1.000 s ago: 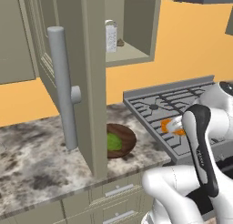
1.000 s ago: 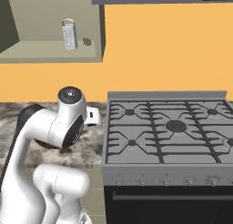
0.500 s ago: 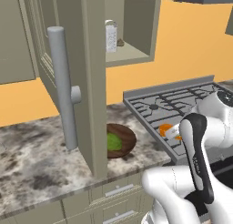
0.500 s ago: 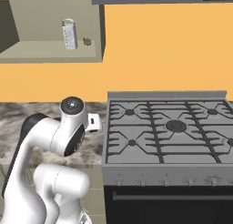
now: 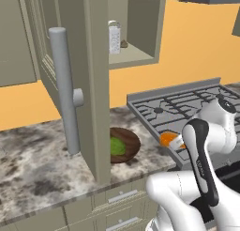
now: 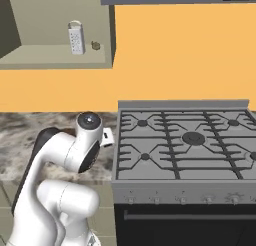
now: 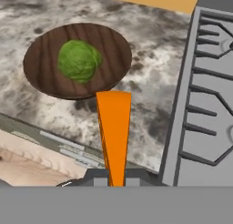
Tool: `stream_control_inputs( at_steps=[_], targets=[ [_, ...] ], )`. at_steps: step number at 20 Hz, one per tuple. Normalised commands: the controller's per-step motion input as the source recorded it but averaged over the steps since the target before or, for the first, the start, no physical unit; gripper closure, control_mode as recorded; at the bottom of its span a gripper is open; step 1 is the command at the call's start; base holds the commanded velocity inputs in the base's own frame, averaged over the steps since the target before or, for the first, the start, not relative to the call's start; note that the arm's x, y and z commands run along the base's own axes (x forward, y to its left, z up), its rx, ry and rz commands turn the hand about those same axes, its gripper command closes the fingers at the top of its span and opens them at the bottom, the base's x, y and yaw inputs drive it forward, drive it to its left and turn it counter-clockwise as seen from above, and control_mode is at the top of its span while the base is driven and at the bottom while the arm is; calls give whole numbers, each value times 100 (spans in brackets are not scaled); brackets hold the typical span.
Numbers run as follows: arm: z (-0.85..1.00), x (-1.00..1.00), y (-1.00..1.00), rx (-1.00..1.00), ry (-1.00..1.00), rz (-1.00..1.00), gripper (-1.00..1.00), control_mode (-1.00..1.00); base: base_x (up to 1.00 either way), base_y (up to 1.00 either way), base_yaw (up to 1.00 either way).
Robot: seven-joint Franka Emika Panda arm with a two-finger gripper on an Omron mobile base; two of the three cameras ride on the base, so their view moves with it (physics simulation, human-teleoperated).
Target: Pick the cheese from the fridge and the cheese grater from the cabinet and place them next to the salad bowl.
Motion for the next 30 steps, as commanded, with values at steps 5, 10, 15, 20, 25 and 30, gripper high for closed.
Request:
stream_control_inputs(
  at_steps=[5,10,15,20,25,30],
  targets=[
    [-39,31,0,0,-4,17,100,-100,0,0,0],
    [-33,47,0,0,-1,13,100,-100,0,0,0],
    [-28,58,0,-1,0,5,100,-100,0,0,0],
    [-35,46,0,0,0,7,100,-100,0,0,0],
    [-40,35,-1,0,0,9,100,-100,0,0,0],
    [-47,4,0,-9,-5,10,100,-100,0,0,0]
  ],
)
